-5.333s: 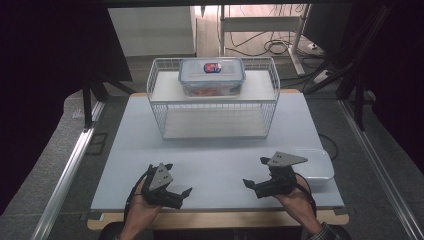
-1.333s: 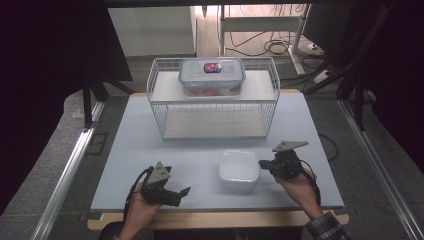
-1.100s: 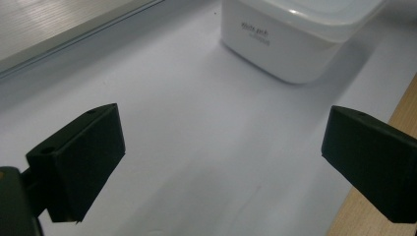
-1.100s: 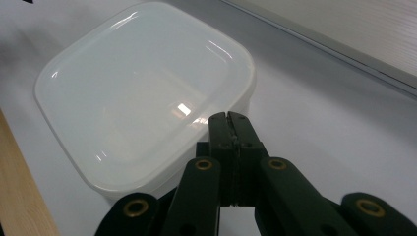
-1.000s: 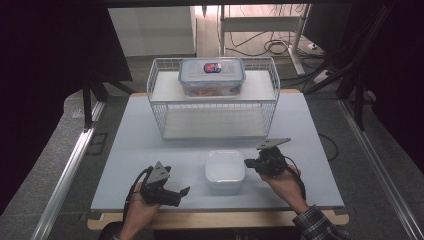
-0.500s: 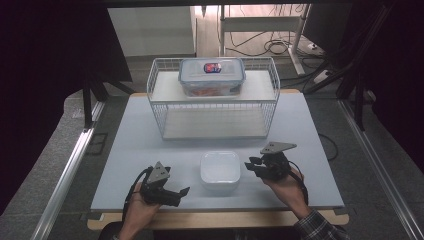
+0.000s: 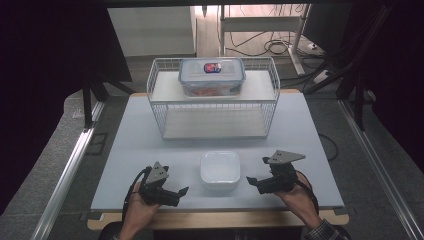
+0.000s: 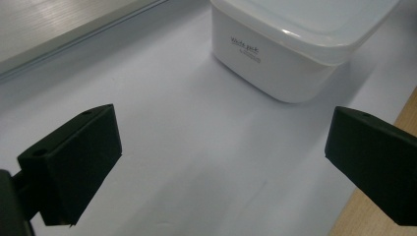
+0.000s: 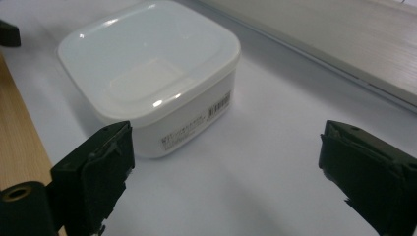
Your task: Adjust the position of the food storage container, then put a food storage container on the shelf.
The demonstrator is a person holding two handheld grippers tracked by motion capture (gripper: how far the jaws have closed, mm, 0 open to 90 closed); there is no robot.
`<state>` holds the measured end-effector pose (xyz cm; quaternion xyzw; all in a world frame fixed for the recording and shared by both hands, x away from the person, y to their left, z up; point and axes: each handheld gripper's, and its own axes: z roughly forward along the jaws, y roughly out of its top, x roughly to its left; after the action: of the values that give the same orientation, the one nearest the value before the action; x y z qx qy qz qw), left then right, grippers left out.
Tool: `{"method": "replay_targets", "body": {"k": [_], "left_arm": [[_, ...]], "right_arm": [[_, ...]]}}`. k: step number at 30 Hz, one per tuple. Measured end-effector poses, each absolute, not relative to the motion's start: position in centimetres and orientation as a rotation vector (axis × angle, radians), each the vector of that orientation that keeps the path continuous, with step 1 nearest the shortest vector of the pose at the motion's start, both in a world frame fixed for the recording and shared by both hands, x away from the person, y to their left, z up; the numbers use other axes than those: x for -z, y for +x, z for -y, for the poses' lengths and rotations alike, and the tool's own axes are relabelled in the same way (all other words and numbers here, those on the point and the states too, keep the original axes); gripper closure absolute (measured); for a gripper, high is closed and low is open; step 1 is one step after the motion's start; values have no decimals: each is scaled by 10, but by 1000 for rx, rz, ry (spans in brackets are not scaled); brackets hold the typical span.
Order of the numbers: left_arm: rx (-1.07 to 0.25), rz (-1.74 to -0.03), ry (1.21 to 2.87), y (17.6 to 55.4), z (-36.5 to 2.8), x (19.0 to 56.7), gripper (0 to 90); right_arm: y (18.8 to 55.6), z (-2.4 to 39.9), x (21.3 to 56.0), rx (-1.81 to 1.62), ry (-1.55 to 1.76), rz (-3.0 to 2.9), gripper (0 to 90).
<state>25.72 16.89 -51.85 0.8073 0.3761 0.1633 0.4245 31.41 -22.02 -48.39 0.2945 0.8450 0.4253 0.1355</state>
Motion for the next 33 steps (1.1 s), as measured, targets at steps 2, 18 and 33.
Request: {"method": "replay_targets", "body": {"k": [2,18,33], "left_arm": [[-408,-943,2018,258,-169,519,0],[-373,-947,2035,263,-163,513,0],[-303,-872,2050,286,-144,491,89]], "right_arm": [[314,220,487,-1214,855,-2451,56],[317,209,479,-1216,854,-2454,12],[323,194,464,-1182,866,-2517,131]]}}
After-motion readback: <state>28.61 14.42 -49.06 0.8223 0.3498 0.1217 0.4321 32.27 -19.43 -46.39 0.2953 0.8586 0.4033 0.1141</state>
